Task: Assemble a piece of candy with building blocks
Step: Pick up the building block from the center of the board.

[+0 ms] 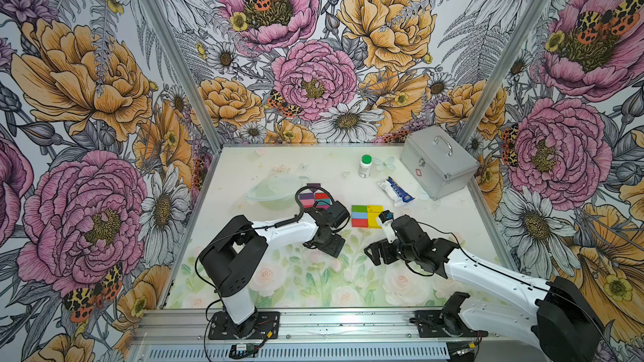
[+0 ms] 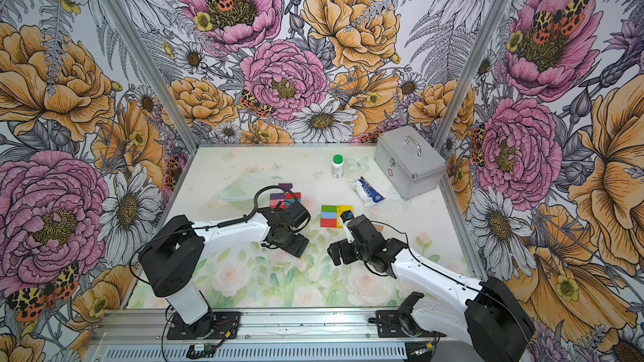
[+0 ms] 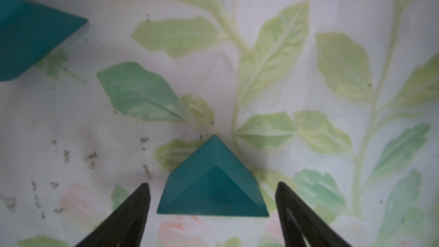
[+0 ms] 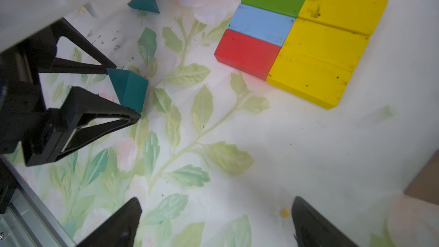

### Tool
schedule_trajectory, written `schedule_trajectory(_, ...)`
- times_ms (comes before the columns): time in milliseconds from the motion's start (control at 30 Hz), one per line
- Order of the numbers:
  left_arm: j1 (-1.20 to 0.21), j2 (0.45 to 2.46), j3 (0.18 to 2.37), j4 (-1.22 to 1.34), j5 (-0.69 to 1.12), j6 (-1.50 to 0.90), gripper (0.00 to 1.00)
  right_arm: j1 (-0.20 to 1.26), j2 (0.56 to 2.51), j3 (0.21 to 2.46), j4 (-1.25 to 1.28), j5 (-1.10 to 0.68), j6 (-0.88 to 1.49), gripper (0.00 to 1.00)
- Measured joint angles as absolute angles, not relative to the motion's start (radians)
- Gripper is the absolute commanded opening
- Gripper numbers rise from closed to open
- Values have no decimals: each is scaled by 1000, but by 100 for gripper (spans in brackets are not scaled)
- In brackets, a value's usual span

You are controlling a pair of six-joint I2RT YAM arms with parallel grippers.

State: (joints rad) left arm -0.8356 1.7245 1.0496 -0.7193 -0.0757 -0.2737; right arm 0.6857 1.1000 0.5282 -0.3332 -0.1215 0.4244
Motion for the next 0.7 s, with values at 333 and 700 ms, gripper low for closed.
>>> schedule_trajectory(333, -836, 1730, 1058, -730, -79, -257, 77, 662, 1099, 528, -333, -122, 417, 100)
schedule_trajectory(700, -837, 1760, 1080, -730, -79, -252, 63, 616, 1059, 524, -333, -130, 416, 100)
